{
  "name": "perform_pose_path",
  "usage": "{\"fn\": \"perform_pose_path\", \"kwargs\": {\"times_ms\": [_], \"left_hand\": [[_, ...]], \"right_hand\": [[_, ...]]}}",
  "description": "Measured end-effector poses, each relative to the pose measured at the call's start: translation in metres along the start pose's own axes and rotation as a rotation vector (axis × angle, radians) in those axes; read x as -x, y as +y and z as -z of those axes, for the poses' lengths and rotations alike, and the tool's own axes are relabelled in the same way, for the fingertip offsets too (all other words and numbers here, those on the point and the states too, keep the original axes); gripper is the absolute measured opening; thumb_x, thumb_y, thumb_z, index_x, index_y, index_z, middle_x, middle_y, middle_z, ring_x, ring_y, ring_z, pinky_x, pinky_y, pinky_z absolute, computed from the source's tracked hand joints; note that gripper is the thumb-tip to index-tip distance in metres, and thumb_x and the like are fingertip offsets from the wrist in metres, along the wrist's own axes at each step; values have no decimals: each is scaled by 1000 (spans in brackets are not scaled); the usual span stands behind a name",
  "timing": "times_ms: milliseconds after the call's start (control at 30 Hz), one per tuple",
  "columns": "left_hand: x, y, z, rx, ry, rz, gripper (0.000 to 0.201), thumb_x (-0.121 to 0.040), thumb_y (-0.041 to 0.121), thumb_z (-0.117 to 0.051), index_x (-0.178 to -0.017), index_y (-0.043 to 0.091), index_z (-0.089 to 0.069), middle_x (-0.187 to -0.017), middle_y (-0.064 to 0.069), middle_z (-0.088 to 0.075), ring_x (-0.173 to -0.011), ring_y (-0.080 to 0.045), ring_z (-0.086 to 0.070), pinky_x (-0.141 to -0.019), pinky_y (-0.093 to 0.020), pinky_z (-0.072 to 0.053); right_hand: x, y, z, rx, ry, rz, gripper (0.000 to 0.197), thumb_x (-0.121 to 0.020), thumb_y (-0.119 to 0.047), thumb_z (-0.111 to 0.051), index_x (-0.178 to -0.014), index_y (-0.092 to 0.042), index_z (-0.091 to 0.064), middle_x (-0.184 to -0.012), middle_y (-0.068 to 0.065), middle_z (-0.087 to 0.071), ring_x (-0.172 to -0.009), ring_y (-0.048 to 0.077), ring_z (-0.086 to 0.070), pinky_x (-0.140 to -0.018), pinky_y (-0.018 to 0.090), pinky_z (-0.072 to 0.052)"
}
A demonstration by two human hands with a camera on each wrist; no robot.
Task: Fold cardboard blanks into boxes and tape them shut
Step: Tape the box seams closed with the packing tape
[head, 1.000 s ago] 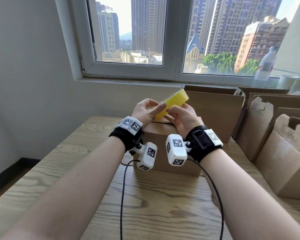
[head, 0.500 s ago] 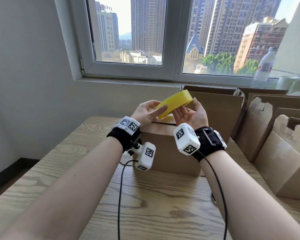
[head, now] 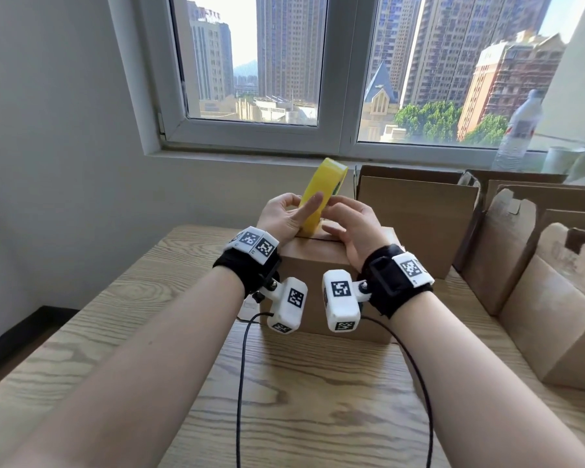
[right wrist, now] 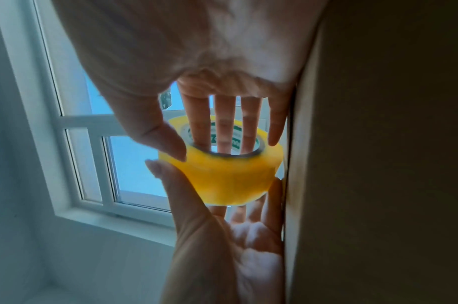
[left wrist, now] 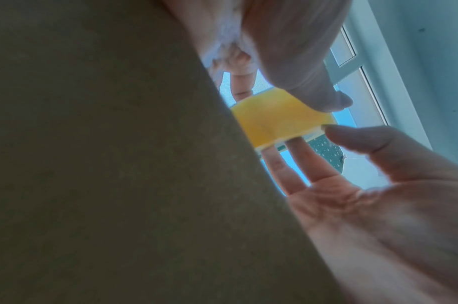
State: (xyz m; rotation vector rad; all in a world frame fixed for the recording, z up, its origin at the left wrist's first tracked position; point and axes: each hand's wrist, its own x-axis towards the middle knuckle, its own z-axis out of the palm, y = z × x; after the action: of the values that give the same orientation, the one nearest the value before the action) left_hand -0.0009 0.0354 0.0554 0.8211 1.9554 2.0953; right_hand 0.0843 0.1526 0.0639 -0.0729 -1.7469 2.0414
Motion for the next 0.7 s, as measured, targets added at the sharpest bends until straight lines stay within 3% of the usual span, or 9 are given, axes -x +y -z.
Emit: {"fn": "perform_pose_path", "kwargs": {"times_ms": [133,200,233,300,367,433,533,633,700], "left_hand": [[-1,-1,-1,-53,15,-1,90,-41,81,-77,-93,9,-63,-86,-15,-74,-74,-24,-66,-87,-50,-55],[-1,1,-2,-19,9,11,87,-38,81,-79,-89,12,-64,-83,-11,-74,-76,-23,-67,-89,-47,-55],[-1,1,-2,-4,-2,10,81,-40,78,-81,-88,14,-64,-83,-7,-74,-80,-22,-68,-90,-43,-55],[-1,0,-1,-39,-26,-8,56,-55,63,-84,-86,19,-68,-93,-7,-75,-94,-21,-69,-92,-40,-52],[-1,-2,1,-116,-38,-20,36,-61,52,-85,-84,27,-72,-103,-8,-74,-109,-23,-66,-96,-40,-50],[-3,-5,3,-163,-49,-23,33,-63,46,-87,-87,28,-74,-108,-5,-73,-115,-19,-62,-102,-42,-49],[-3,-4,3,-162,-82,-23,47,-59,41,-90,-100,29,-70,-117,-5,-69,-120,-18,-58,-102,-43,-49],[-1,-2,2,-90,-118,-40,67,-50,43,-91,-111,32,-66,-128,-10,-61,-119,-23,-60,-98,-43,-53],[-1,-2,1,-90,-114,-48,75,-49,48,-89,-117,26,-66,-132,-8,-57,-118,-22,-61,-98,-44,-52]], "right_hand": [[6,0,-4,102,-41,29,16,-80,-4,-67,-82,-18,-74,-85,5,-71,-77,16,-64,-70,18,-49],[3,-3,-3,28,21,29,25,-89,-3,-59,-80,-20,-74,-83,0,-72,-78,15,-62,-80,24,-45],[1,-4,-1,-53,66,11,26,-92,-5,-55,-80,-19,-73,-80,-2,-72,-78,15,-62,-85,29,-43],[-3,-5,4,-278,138,-49,19,-95,-12,-48,-97,-10,-67,-81,5,-73,-81,20,-64,-91,37,-44],[-2,-6,8,-424,144,-82,35,-96,-21,-41,-118,1,-57,-89,15,-71,-90,29,-64,-95,41,-47],[-1,-7,11,-497,118,-96,44,-96,-30,-37,-117,3,-58,-83,15,-67,-90,31,-62,-101,43,-45],[4,-11,11,-550,69,-126,49,-96,-36,-34,-109,1,-62,-70,11,-62,-76,27,-60,-88,42,-47],[6,-11,9,-498,39,-131,50,-94,-36,-35,-109,2,-63,-70,11,-61,-70,24,-60,-76,36,-51],[7,-11,7,-488,26,-115,43,-94,-30,-37,-106,3,-63,-72,12,-62,-70,22,-60,-72,32,-54]]}}
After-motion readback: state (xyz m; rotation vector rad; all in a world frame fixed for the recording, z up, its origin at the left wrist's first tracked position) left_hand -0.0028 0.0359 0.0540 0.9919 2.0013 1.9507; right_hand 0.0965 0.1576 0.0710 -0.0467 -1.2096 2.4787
